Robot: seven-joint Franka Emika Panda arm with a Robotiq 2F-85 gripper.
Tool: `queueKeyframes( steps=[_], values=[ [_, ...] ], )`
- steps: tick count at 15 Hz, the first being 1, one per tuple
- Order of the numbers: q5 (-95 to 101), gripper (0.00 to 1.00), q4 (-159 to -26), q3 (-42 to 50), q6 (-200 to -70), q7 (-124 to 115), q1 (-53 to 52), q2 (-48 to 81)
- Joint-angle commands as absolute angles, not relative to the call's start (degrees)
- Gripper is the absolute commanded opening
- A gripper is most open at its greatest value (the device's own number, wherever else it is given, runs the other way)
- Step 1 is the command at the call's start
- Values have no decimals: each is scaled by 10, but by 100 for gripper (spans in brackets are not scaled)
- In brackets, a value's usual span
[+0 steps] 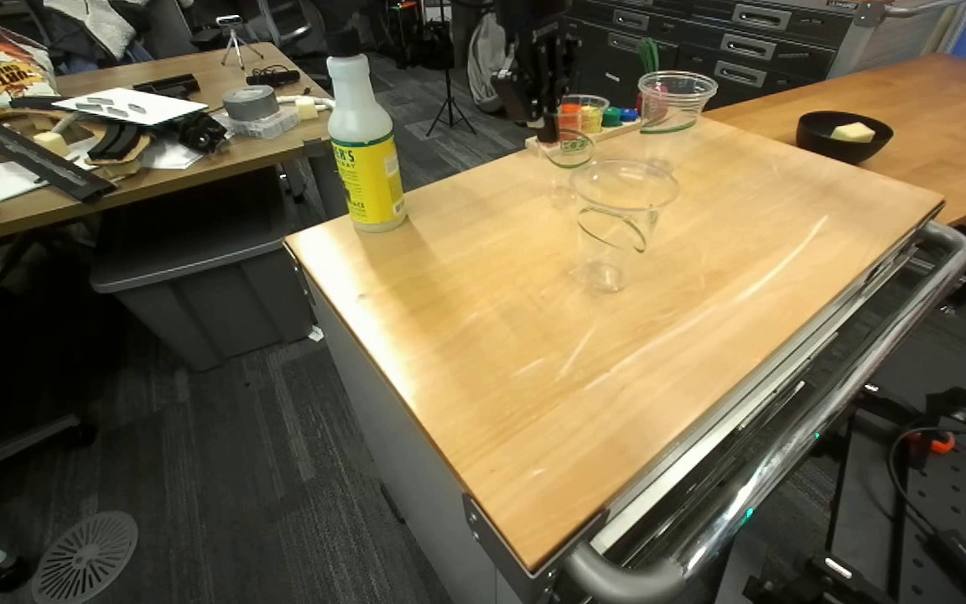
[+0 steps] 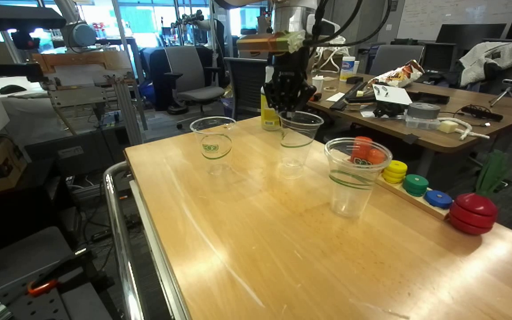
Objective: Stack the cups together
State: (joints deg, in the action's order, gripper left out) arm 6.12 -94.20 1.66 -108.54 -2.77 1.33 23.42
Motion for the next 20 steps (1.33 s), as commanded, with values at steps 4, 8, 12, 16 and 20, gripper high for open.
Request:
queueKeyframes(
  steps=[4,8,12,16,20],
  values=[
    [181,3,-1040,34,-1131,-79,-13,140],
    [218,3,-1067,33,-1147,-97,-6,66],
    [211,3,-1072,39,-1141,-91,12,2],
    [196,3,-1068,52,-1126,-81,37,-23],
    [190,3,-1066,62,-1109,-69,53,-12]
  ],
)
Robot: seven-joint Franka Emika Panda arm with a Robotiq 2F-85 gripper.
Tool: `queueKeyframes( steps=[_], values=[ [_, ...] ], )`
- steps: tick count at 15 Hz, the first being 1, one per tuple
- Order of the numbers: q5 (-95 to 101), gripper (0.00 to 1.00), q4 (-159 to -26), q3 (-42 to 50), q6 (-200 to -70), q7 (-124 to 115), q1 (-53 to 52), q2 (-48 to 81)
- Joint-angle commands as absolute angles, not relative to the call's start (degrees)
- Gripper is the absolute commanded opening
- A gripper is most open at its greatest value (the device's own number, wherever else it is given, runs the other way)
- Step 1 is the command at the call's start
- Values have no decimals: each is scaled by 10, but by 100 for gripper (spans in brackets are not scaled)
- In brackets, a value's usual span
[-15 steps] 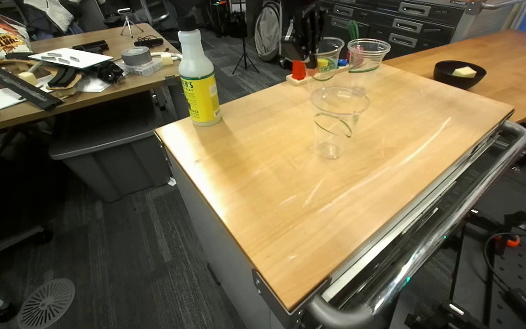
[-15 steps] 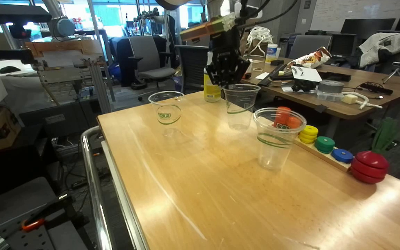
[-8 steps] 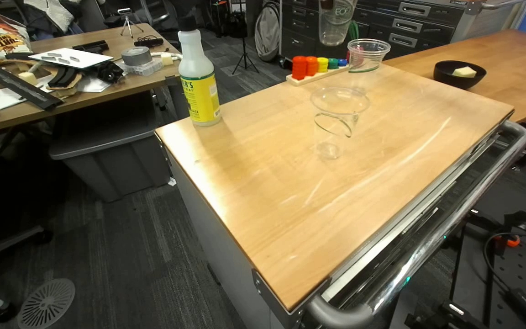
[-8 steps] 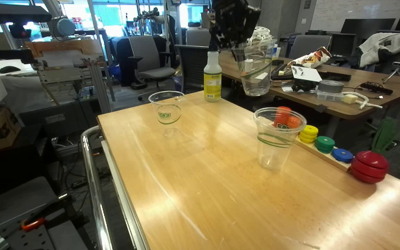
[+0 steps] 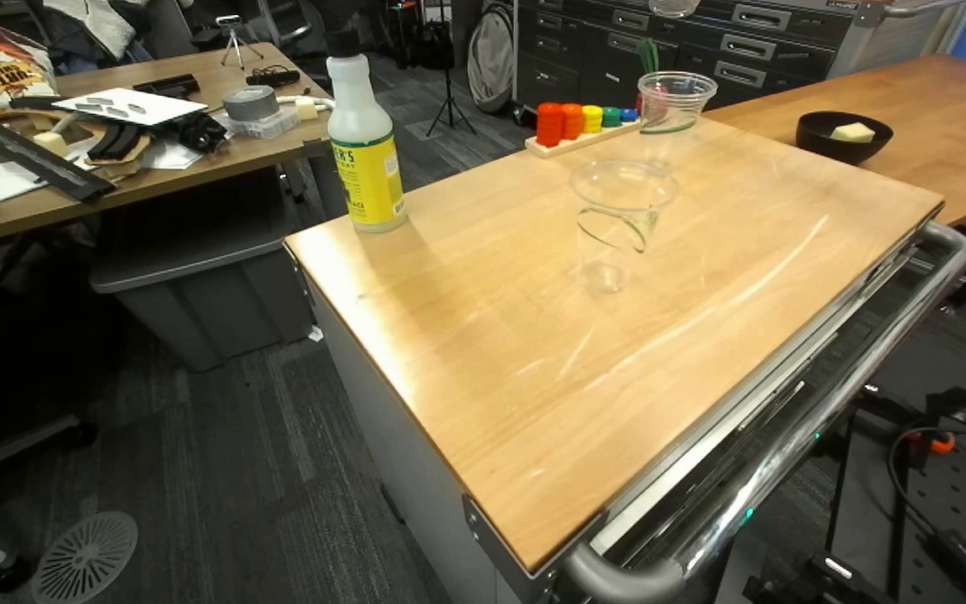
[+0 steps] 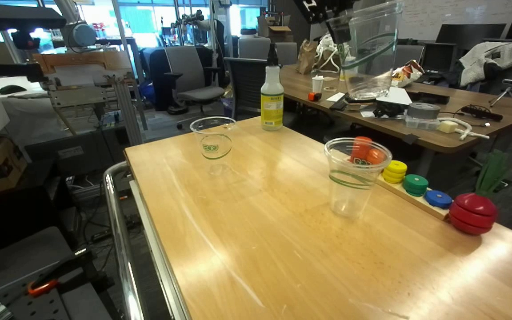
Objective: Stack the cups together
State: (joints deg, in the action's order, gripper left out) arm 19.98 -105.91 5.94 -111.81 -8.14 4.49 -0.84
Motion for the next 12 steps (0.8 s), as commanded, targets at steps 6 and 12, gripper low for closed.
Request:
queueKeyframes(
  steps=[6,12],
  values=[
    [161,2,-1070,69,-1105,-46,63,11],
    [122,2,-1066,77,-1097,-24,73,33]
  ],
)
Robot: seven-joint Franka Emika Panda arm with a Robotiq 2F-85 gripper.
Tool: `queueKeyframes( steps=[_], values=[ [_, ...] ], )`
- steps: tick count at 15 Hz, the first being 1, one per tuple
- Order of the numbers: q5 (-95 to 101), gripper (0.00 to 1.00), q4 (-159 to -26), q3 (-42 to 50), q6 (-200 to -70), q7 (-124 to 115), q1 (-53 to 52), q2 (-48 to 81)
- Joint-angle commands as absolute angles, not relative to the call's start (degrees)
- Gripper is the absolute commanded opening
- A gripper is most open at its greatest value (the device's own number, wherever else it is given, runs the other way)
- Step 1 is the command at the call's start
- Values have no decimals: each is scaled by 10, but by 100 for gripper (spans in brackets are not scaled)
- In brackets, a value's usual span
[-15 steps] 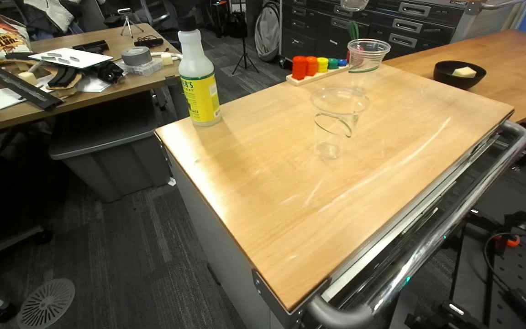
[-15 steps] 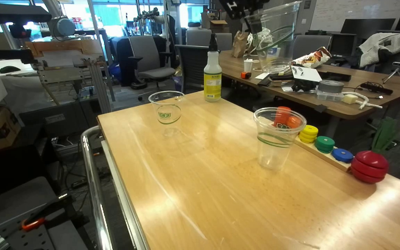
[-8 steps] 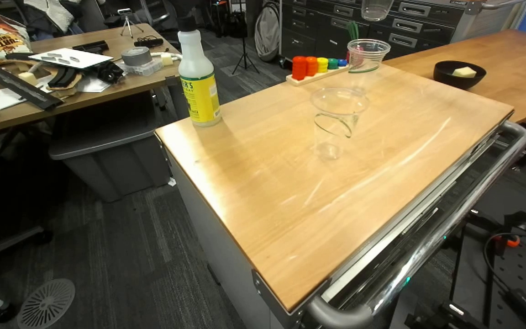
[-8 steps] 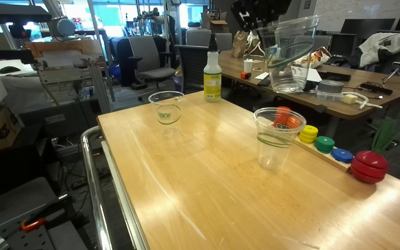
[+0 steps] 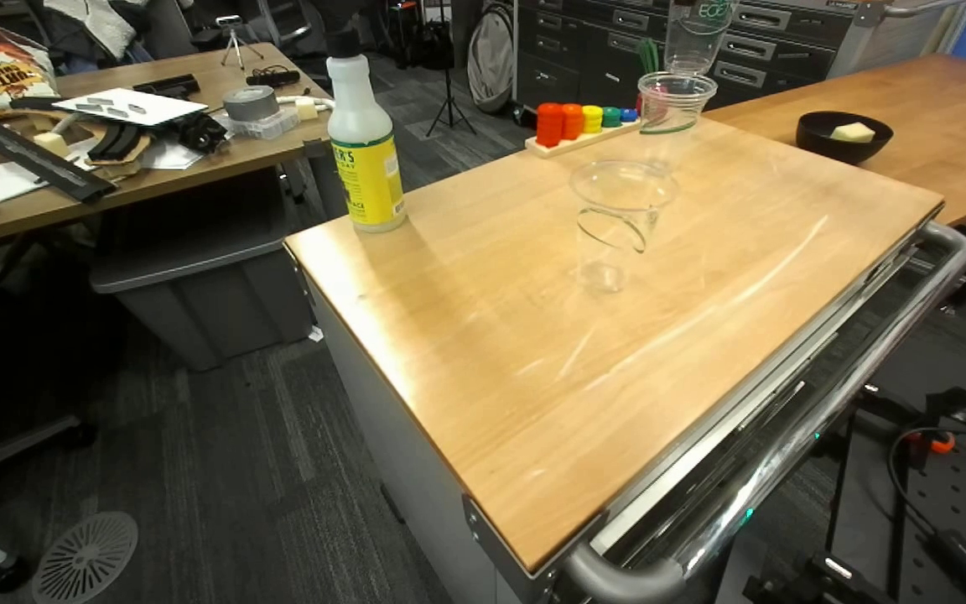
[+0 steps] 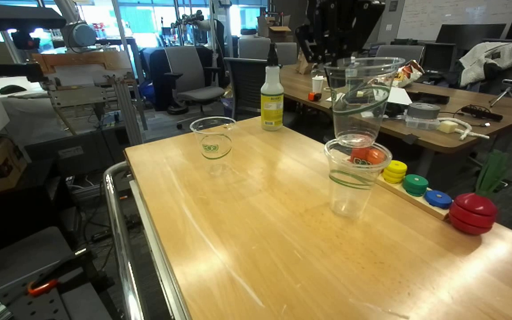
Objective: Stack the cups together
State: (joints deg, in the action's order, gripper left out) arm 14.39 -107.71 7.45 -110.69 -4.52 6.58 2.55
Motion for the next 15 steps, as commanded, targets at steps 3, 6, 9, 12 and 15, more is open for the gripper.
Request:
queueKeyframes(
  steps=[3,6,9,12,15],
  values=[
    [101,2,-1061,81,-1098,-12,78,46],
    [76,2,-1052,84,-1096,2,84,62],
    [69,2,-1043,86,-1095,2,88,74],
    [78,34,-1044,89,-1108,-9,89,77],
    [80,49,-1044,91,-1115,-12,89,75]
  ],
)
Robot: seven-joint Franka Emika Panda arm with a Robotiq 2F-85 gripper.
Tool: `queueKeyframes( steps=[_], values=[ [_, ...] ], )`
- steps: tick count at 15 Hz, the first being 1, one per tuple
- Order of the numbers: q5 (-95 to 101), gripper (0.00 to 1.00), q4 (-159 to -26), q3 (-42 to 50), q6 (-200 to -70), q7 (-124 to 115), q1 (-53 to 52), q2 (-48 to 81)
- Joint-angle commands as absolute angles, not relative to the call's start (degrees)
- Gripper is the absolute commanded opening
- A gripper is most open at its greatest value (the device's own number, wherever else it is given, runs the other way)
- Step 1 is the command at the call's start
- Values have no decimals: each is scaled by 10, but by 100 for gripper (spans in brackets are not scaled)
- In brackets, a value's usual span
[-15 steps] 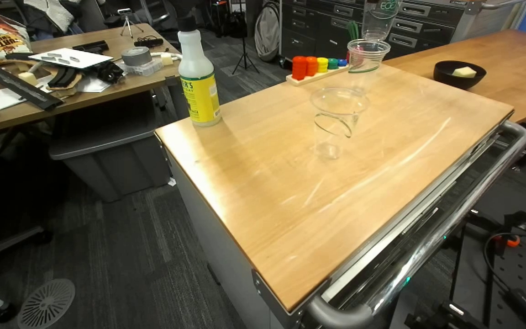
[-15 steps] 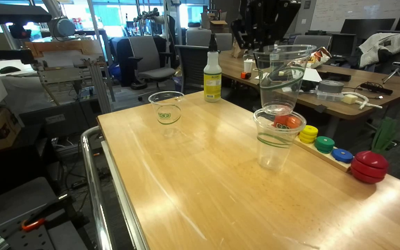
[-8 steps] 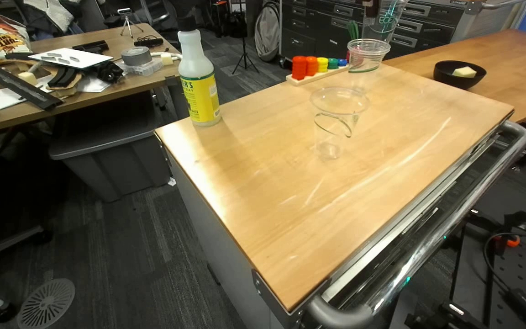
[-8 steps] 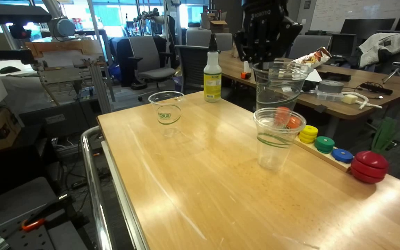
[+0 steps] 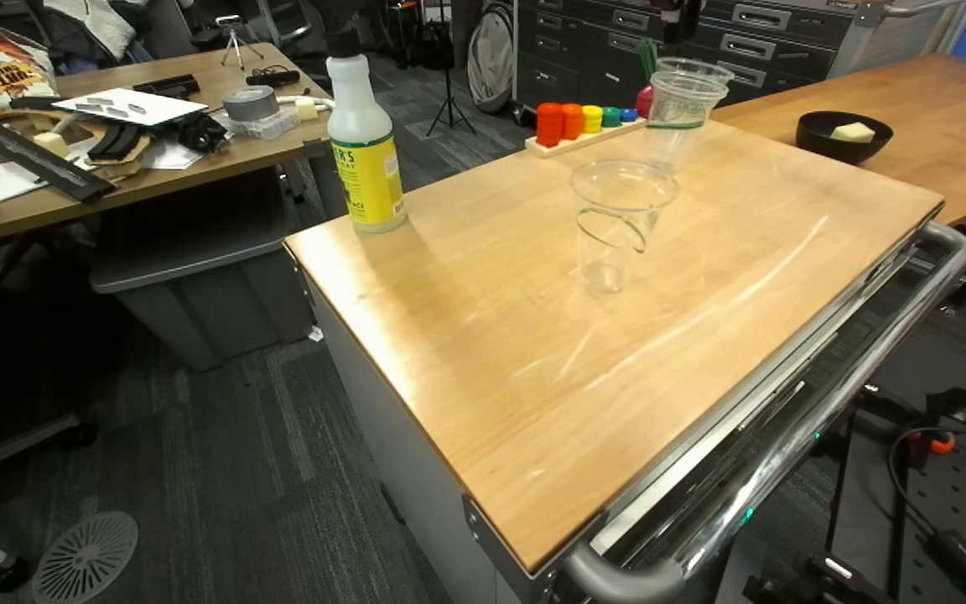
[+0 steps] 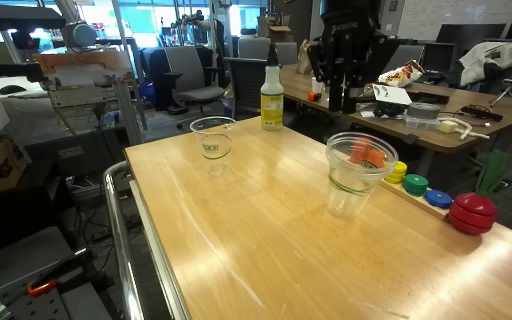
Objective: Stack the cups together
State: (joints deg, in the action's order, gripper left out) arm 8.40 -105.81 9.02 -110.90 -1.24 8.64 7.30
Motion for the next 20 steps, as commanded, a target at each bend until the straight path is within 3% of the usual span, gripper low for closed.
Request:
queueKeyframes(
  steps=[1,7,11,20],
  values=[
    [83,58,-1045,92,-1119,-15,89,74],
    [134,100,-1051,92,-1120,-53,79,64],
    [162,100,-1059,92,-1119,-90,79,56],
    [33,100,-1044,115,-1116,-30,125,84]
  ],
)
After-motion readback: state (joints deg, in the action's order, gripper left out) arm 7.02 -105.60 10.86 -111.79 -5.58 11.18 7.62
